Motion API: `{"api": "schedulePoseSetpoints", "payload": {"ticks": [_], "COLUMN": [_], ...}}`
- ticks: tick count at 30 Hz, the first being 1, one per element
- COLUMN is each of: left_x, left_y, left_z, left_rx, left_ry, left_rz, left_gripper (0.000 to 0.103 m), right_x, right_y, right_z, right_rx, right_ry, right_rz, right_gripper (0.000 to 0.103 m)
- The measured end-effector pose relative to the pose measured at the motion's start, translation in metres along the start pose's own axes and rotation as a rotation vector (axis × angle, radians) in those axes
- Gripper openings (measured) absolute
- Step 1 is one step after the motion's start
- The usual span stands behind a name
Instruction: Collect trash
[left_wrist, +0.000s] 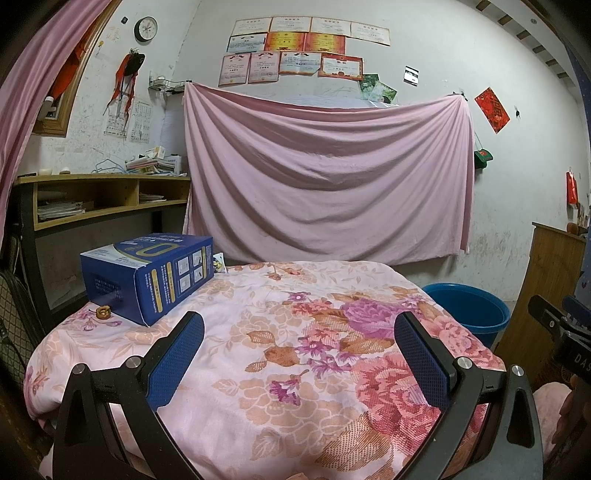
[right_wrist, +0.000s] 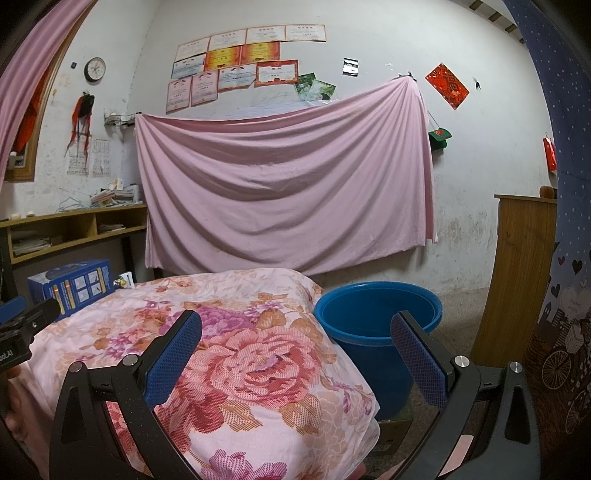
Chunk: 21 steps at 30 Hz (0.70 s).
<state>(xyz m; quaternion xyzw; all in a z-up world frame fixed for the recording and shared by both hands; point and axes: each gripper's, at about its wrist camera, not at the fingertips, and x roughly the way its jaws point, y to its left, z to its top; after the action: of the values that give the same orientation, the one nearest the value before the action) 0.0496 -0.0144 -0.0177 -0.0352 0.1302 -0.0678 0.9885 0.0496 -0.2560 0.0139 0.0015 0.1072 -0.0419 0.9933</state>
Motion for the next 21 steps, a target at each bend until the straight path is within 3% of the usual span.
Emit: {"api": "schedulePoseSetpoints", "payload": {"ticks": [21], "left_x": [-0.0001], "left_y": [0.0015], "left_z": [0.0005], "left_rx": [0.007], "left_ry": [0.008], "left_rz": [0.006], "left_gripper": [0.101], "right_x": [-0.0003], "right_y": [0.0], "right_z": [0.0001], "right_rx": [0.0], "right_ry": [0.002], "right_rz": [0.0], "right_gripper": [0.103]}}
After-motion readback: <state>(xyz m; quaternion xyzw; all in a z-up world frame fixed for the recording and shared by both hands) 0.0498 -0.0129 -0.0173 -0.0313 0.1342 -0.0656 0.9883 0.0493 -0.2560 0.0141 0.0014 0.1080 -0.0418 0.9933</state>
